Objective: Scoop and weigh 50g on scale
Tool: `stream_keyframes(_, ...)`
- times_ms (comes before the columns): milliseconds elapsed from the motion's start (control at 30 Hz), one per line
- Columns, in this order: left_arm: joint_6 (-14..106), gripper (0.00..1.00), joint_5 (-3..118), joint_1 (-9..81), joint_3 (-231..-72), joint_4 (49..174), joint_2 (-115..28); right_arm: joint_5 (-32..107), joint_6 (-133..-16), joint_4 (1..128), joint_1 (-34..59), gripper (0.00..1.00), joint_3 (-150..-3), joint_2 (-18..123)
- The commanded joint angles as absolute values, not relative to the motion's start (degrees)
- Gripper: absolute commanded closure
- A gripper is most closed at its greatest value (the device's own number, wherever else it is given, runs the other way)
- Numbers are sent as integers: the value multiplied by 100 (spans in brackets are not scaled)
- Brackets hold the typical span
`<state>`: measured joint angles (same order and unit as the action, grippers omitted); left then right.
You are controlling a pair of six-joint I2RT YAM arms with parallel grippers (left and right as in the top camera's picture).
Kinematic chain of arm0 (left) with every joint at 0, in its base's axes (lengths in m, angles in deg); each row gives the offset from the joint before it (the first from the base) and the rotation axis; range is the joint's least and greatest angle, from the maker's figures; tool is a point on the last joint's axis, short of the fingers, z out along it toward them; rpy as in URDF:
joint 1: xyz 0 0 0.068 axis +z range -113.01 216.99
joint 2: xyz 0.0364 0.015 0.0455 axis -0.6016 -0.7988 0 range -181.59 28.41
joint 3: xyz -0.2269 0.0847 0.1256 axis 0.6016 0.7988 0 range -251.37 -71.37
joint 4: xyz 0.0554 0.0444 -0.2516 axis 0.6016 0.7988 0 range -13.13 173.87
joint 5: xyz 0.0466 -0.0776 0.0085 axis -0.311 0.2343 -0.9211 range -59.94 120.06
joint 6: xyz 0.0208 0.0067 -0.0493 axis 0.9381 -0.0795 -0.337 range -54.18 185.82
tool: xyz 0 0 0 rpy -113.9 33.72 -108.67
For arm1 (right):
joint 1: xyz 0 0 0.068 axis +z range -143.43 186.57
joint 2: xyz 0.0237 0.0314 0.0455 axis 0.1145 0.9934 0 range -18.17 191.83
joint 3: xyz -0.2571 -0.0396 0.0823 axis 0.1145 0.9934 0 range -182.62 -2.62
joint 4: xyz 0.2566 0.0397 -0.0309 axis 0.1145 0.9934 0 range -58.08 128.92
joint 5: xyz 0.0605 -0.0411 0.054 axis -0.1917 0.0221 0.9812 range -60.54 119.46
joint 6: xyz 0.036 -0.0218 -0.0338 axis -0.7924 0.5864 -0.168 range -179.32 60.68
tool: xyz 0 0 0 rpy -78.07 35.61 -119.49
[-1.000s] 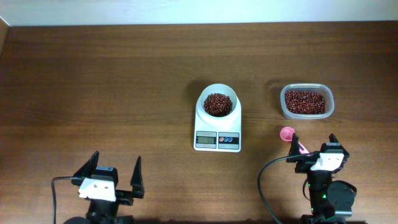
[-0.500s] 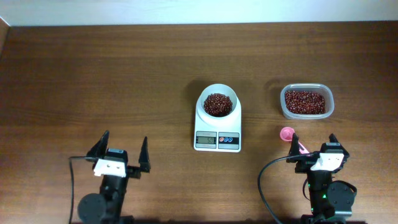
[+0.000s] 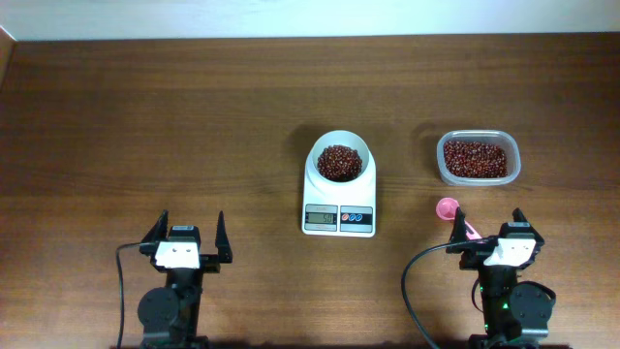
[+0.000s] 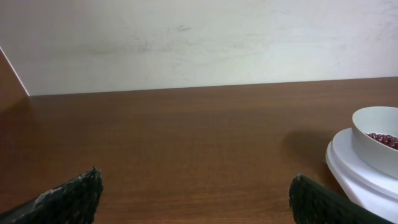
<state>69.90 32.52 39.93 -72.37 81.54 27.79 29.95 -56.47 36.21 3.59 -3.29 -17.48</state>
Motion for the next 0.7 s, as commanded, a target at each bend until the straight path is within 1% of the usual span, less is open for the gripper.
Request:
stream_keyframes(0,7057,1,3158,3951,-7186,8160,2810,2969,-5653,3648,394,1,-294,-1799)
stream_keyframes(200,7042,1,3046,3510,-7184,8169,2807,2969,-5651,3648,394,1,-294,-1797)
stream_keyframes(400,6675,1,3018,3512,-7184,8173,2807,2969,-5651,3648,394,1,-294,-1797)
stream_keyframes(667,6651,1,3022,3542,-7186,8162,2807,2969,-5651,3648,394,1,-294,-1799)
